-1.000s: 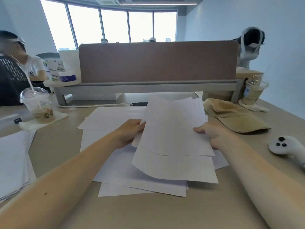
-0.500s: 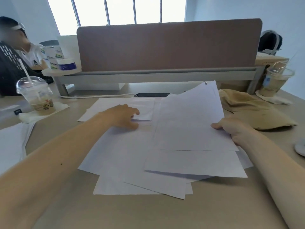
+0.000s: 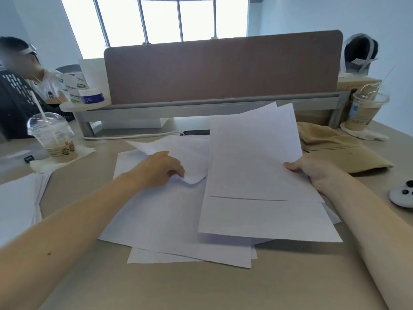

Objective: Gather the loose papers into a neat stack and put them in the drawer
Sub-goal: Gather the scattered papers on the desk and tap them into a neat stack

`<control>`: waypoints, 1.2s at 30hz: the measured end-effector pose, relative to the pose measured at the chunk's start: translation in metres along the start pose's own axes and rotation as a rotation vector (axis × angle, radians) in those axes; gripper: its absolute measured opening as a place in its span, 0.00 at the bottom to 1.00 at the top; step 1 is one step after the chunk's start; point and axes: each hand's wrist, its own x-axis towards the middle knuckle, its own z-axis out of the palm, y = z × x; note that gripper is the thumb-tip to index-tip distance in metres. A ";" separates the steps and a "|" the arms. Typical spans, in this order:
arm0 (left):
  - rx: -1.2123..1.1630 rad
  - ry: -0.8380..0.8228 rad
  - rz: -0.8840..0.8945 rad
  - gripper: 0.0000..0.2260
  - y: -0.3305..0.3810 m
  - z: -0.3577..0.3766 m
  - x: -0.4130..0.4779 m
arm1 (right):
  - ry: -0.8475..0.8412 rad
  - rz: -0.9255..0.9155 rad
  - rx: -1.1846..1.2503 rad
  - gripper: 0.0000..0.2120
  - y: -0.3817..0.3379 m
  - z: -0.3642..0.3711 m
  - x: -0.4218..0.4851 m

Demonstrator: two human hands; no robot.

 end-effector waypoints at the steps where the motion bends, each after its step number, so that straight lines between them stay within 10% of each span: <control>1: -0.042 0.050 0.013 0.12 -0.002 0.001 -0.007 | -0.004 0.009 0.008 0.14 0.000 0.000 -0.001; 16: -0.492 0.122 0.109 0.13 0.038 0.013 -0.044 | -0.095 0.037 -0.116 0.12 -0.007 0.039 -0.019; 25: -0.371 -0.183 -0.810 0.49 -0.014 -0.021 -0.047 | -0.013 -0.073 -0.376 0.22 0.010 0.043 -0.009; 36: -0.617 -0.239 -0.861 0.09 -0.034 -0.042 -0.046 | 0.063 -0.219 -0.483 0.09 0.004 0.045 -0.026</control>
